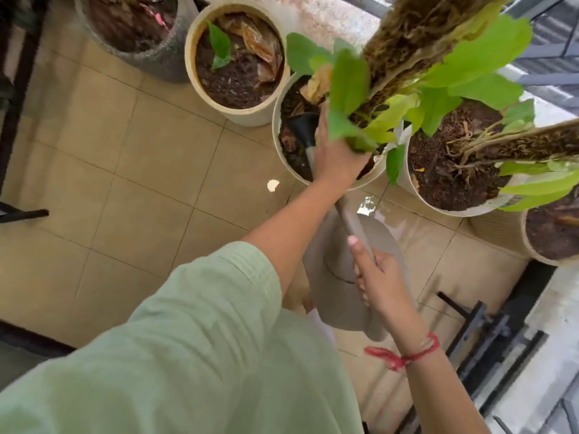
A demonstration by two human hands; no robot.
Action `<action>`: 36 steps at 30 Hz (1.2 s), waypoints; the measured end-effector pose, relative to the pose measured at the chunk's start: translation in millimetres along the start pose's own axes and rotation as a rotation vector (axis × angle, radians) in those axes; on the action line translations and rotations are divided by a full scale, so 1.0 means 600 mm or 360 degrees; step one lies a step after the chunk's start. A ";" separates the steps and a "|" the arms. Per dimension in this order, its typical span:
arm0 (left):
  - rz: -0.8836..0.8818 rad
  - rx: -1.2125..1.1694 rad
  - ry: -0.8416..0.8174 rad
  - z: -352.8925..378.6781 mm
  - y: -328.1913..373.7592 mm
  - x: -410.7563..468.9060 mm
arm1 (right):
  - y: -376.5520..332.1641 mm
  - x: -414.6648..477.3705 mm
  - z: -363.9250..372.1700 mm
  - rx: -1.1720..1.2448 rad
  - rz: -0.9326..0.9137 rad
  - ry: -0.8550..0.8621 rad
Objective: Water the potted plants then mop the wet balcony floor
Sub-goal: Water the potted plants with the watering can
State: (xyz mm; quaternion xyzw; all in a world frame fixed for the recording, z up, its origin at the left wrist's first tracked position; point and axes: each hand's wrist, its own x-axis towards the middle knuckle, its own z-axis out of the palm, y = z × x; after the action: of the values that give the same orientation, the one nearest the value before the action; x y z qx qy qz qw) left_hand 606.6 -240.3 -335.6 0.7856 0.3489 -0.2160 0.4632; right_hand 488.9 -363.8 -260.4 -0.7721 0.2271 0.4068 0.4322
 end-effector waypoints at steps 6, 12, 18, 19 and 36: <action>0.0369 0.0443 -0.0080 -0.011 0.004 -0.005 | -0.026 0.005 0.016 0.0184 0.0004 0.0046; 0.0363 0.0213 -0.0060 -0.018 -0.010 -0.013 | -0.001 -0.018 0.010 0.0031 -0.0015 -0.0014; 0.0194 -0.0367 0.0103 -0.072 -0.006 0.000 | 0.063 -0.053 -0.023 -0.0098 0.0057 -0.0005; 0.0090 -0.0498 0.0142 -0.081 -0.003 0.004 | 0.074 -0.057 -0.032 -0.0105 0.0084 0.0011; -0.0156 -0.0850 0.0377 -0.089 -0.030 0.028 | 0.064 -0.013 -0.150 0.0133 0.0192 0.0292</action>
State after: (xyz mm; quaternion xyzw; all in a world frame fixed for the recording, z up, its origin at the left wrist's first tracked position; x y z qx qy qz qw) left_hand 605.3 -181.5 -331.5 0.6378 0.4826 -0.0456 0.5985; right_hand 496.0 -460.7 -245.8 -0.7724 0.3285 0.3497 0.4162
